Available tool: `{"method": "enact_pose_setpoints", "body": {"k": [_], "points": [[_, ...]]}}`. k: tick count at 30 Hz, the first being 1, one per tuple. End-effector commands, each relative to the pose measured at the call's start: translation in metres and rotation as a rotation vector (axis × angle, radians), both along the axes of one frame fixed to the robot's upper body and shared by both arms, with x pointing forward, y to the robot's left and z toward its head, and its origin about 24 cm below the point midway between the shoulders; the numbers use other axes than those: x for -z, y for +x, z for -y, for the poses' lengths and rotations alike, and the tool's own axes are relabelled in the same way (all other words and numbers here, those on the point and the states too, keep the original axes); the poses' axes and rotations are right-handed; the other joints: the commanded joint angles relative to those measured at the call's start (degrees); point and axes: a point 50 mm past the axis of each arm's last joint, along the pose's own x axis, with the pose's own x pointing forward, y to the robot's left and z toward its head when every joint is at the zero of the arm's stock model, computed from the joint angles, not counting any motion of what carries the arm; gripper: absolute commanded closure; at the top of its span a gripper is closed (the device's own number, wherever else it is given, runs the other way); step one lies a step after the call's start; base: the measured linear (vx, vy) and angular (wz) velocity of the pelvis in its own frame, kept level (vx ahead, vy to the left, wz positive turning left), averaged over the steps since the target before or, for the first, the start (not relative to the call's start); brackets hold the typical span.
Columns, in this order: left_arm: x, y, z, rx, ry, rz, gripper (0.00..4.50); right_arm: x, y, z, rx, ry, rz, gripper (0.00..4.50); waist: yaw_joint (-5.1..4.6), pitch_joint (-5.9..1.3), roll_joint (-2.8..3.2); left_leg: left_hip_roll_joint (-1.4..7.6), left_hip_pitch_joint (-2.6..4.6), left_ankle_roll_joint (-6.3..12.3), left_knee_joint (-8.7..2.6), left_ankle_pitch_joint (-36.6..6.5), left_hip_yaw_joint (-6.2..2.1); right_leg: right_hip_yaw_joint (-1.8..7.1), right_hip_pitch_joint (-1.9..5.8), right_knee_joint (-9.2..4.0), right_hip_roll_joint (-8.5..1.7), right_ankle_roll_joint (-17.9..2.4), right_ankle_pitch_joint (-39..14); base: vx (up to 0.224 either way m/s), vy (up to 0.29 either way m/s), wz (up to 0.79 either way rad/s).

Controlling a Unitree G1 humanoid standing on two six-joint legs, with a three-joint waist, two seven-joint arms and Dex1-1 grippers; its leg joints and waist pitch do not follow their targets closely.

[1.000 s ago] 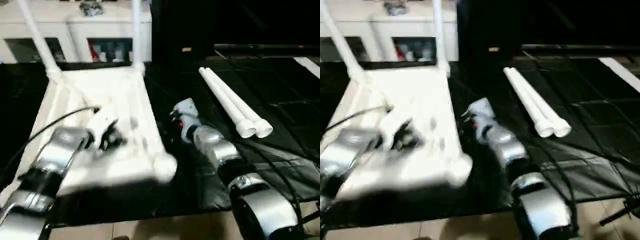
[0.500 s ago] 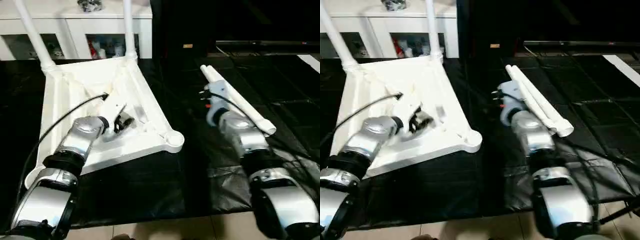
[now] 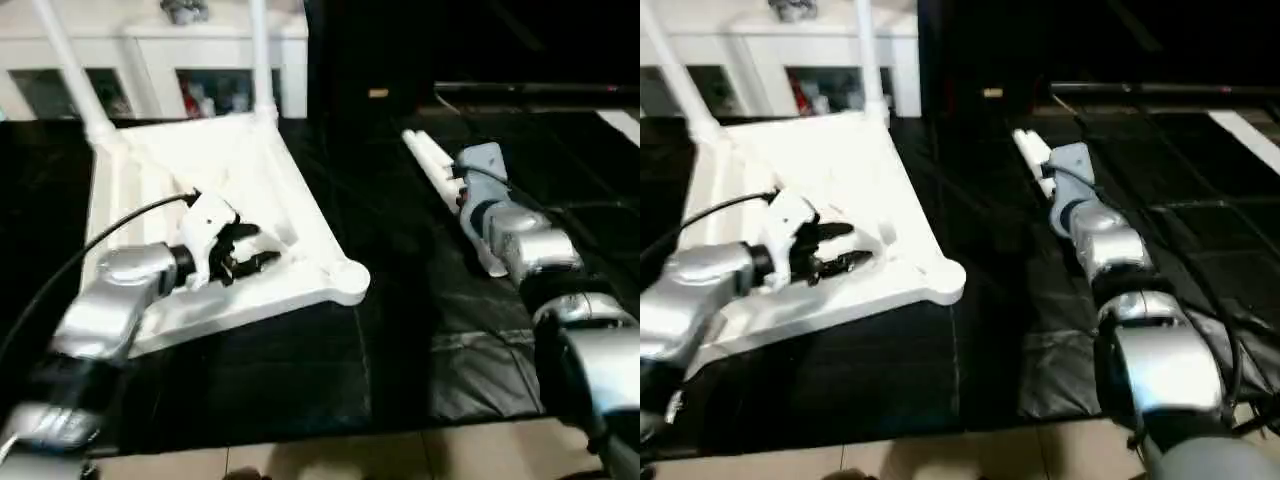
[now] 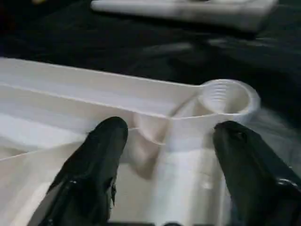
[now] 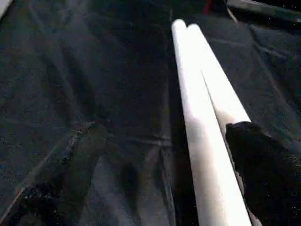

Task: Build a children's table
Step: Rotate table base, then pick table leg

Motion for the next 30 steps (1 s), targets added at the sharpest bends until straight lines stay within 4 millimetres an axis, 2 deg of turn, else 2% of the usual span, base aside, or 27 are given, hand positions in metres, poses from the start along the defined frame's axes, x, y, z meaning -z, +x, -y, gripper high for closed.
{"method": "enact_pose_setpoints", "body": {"k": [1, 3, 4, 9, 10, 11, 14, 16, 17, 19, 20, 21, 22, 30], "points": [[-0.003, -0.008, 0.002, 0.029, 0.015, -0.022, 0.87, -0.006, 0.002, 0.006, 0.015, -0.042, -0.001, 0.00, 0.07, -3.97, 0.38, 3.53, 0.53, 0.39, -3.87, -11.1, -1.27, 4.01, 3.52, -3.50, -5.19, -10.5, -15.6, 0.000, 0.000, 0.00], [-0.005, -0.015, 0.002, 0.038, 0.023, -0.038, 0.74, -0.005, 0.002, 0.010, 0.035, -0.061, -0.016, 0.00, 0.11, -3.87, 0.32, 3.36, 0.54, 0.38, -3.83, -11.5, -1.21, 3.99, 3.46, -3.74, -5.12, -10.1, -16.4, 0.000, 0.000, 0.00], [-0.007, -0.021, 0.001, 0.041, 0.024, -0.053, 0.59, -0.004, 0.001, 0.014, 0.055, -0.073, -0.030, 0.00, 0.16, -4.01, 0.35, 3.56, 0.57, 0.05, -3.83, -11.6, -1.35, 4.04, 3.49, -3.43, -5.27, -10.3, -16.0, 0.000, 0.000, 0.00], [-0.013, -0.032, -0.004, 0.039, 0.045, -0.080, 0.36, 0.001, -0.003, 0.025, 0.113, -0.082, -0.067, 0.00, 0.36, -3.72, 0.55, 3.07, 0.52, -0.13, -3.71, -13.3, -1.24, 3.95, 3.24, -3.81, -4.90, -9.6, -18.0, 0.000, 0.000, 0.00], [-0.015, -0.036, -0.006, 0.038, 0.051, -0.090, 0.14, 0.001, -0.004, 0.027, 0.120, -0.088, -0.065, 0.00, 0.51, -3.83, 0.78, 3.17, 0.43, -0.44, -3.72, -13.4, -1.42, 3.95, 3.40, -3.62, -5.07, -9.5, -17.8, 0.000, 0.000, 0.00], [-0.015, -0.036, -0.006, 0.038, 0.051, -0.090, 0.06, 0.001, -0.004, 0.027, 0.120, -0.088, -0.065, 0.00, 0.50, -3.75, 0.67, 3.15, 0.47, -0.41, -3.75, -13.9, -1.39, 3.88, 3.27, -3.71, -4.94, -9.4, -18.2, 0.000, 0.000, 0.00], [-0.015, -0.039, -0.008, 0.033, 0.063, -0.100, 0.02, 0.004, -0.005, 0.027, 0.112, -0.083, -0.086, 0.00, 0.53, -3.73, 0.81, 3.05, 0.50, -0.43, -3.70, -14.3, -1.37, 3.83, 3.21, -3.77, -4.78, -9.1, -18.6, 0.000, 0.000, 0.00], [-0.015, -0.042, -0.009, 0.020, 0.080, -0.109, 0.02, 0.010, -0.008, 0.028, 0.104, -0.090, -0.118, 0.00, 0.65, -3.75, 1.37, 3.10, 0.43, -0.55, -3.71, -14.7, -1.50, 3.83, 3.27, -3.69, -4.85, -9.3, -18.5, 0.000, 0.000, 0.00], [-0.015, -0.043, -0.009, 0.020, 0.083, -0.114, 0.02, 0.011, -0.008, 0.029, 0.110, -0.089, -0.126, 0.00, 0.55, -3.73, 1.11, 3.08, 0.44, -0.49, -3.71, -14.7, -1.46, 3.82, 3.24, -3.71, -4.73, -9.4, -18.1, 0.000, 0.000, 0.00], [-0.016, -0.045, -0.008, 0.020, 0.085, -0.126, 0.02, 0.016, -0.011, 0.030, 0.121, -0.074, -0.154, 0.00, 0.71, -3.77, 1.48, 3.07, 0.44, -0.62, -3.68, -14.9, -1.52, 3.81, 3.26, -3.62, -4.74, -9.8, -17.6, 0.000, 0.000, 0.00], [-0.017, -0.046, -0.008, 0.020, 0.084, -0.128, 0.02, 0.017, -0.011, 0.030, 0.122, -0.070, -0.160, 0.00, 0.73, -3.77, 1.36, 3.06, 0.43, -0.61, -3.68, -14.9, -1.51, 3.79, 3.31, -3.59, -4.68, -9.9, -17.3, 0.000, 0.000, 0.00], [-0.017, -0.047, -0.008, 0.024, 0.093, -0.136, 0.02, 0.021, -0.014, 0.030, 0.122, -0.042, -0.194, 0.00, 0.91, -3.80, 1.59, 3.05, 0.43, -0.60, -3.63, -14.9, -1.53, 3.77, 3.30, -3.50, -4.71, -10.1, -17.1, 0.000, 0.000, 0.00], [-0.016, -0.048, -0.009, 0.026, 0.095, -0.139, 0.02, 0.022, -0.015, 0.030, 0.125, -0.037, -0.207, 0.00, 0.99, -3.76, 1.44, 3.02, 0.34, -0.37, -3.59, -14.8, -1.47, 3.75, 3.37, -3.57, -4.65, -10.1, -17.0, 0.000, 0.000, 0.00], [-0.018, -0.048, -0.009, 0.026, 0.105, -0.148, 0.02, 0.024, -0.018, 0.033, 0.141, 0.009, -0.271, 0.00, 1.21, -3.80, 1.79, 3.04, 0.33, -0.40, -3.56, -14.7, -1.56, 3.64, 3.31, -3.62, -4.63, -9.8, -17.8, 0.000, 0.000, 0.00]]}}
